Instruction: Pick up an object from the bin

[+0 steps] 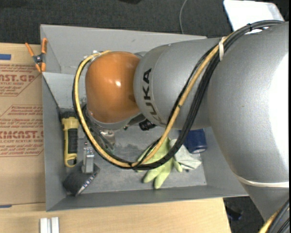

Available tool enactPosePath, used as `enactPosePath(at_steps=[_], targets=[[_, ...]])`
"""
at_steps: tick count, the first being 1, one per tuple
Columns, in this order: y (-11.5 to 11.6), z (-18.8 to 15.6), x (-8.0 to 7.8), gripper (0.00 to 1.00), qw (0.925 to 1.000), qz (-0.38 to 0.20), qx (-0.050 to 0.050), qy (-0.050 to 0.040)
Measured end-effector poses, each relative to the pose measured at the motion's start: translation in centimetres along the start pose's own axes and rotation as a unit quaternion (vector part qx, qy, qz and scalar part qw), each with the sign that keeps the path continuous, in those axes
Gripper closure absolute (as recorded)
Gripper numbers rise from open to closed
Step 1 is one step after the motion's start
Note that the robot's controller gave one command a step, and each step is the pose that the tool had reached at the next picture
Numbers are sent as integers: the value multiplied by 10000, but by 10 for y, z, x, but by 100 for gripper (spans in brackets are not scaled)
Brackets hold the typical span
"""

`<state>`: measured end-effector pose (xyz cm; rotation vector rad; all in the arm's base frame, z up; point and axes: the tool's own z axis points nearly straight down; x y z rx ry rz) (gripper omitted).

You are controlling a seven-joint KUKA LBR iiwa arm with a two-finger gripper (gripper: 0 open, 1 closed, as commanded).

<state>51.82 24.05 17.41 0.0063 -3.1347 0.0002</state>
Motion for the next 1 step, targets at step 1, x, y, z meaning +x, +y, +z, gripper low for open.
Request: enactPosePath(at_steps=[1], targets=[[-1, -5, -2, 0, 10000, 13, -9, -37]])
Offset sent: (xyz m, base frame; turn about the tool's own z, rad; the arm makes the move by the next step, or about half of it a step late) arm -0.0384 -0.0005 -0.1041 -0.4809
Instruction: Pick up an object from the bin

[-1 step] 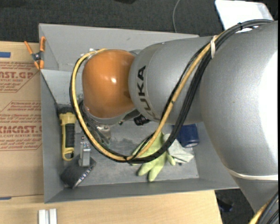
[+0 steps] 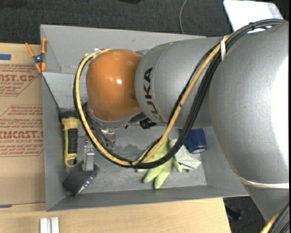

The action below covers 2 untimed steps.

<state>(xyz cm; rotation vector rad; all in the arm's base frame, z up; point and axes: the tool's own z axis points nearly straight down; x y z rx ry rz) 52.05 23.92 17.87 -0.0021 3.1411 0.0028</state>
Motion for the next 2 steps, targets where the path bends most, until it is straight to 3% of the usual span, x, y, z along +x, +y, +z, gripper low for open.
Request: enactPosePath(at_steps=[1, 2], targets=[[4, 67, 25, 0, 9846, -1749, -19, -20], [2, 46, 17, 0, 9866, -1633, -27, -47]])
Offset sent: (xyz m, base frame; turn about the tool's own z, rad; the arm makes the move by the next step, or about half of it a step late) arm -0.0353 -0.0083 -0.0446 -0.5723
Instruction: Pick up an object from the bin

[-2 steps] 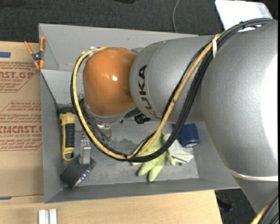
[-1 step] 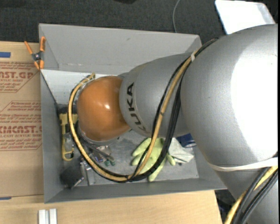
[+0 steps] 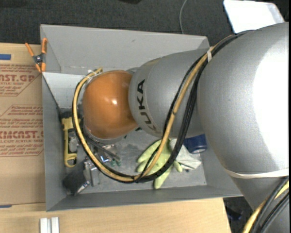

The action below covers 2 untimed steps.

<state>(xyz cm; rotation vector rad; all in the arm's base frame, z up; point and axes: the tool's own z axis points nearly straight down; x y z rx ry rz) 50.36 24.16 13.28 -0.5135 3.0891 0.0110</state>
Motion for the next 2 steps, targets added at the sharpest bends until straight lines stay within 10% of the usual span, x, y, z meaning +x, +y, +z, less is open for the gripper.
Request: enactPosePath(at_steps=[1, 2], targets=[[7, 16, 13, 0, 9848, -1734, -10, -62], [2, 7, 4, 0, 9848, -1735, -15, -58]])
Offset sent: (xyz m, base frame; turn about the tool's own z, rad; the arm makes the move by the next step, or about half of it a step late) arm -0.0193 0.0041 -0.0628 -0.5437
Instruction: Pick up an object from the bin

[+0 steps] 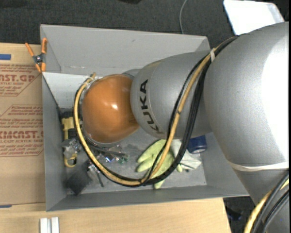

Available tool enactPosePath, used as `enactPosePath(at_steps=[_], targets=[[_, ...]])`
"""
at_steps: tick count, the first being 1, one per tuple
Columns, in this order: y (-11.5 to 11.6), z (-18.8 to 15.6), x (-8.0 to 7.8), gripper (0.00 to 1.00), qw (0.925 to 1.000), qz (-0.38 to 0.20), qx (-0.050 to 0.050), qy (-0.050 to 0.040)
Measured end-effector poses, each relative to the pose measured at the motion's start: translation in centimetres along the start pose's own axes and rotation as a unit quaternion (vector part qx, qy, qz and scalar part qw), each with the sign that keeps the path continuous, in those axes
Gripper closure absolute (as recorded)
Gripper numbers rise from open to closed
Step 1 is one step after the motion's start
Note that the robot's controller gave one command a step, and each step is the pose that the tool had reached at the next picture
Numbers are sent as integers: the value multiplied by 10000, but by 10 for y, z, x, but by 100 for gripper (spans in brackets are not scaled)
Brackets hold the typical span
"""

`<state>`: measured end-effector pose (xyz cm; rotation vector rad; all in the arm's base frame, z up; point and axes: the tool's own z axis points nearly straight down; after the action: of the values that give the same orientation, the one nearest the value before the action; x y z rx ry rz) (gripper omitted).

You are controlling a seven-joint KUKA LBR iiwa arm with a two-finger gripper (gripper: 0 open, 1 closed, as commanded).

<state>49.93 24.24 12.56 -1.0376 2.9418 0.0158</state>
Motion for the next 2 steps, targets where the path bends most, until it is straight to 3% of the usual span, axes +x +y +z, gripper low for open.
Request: enactPosePath(at_steps=[1, 2], targets=[[-11, 23, 3, 100, 9913, -1302, 184, -67], [-12, 23, 3, 100, 9913, -1301, 188, -70]])
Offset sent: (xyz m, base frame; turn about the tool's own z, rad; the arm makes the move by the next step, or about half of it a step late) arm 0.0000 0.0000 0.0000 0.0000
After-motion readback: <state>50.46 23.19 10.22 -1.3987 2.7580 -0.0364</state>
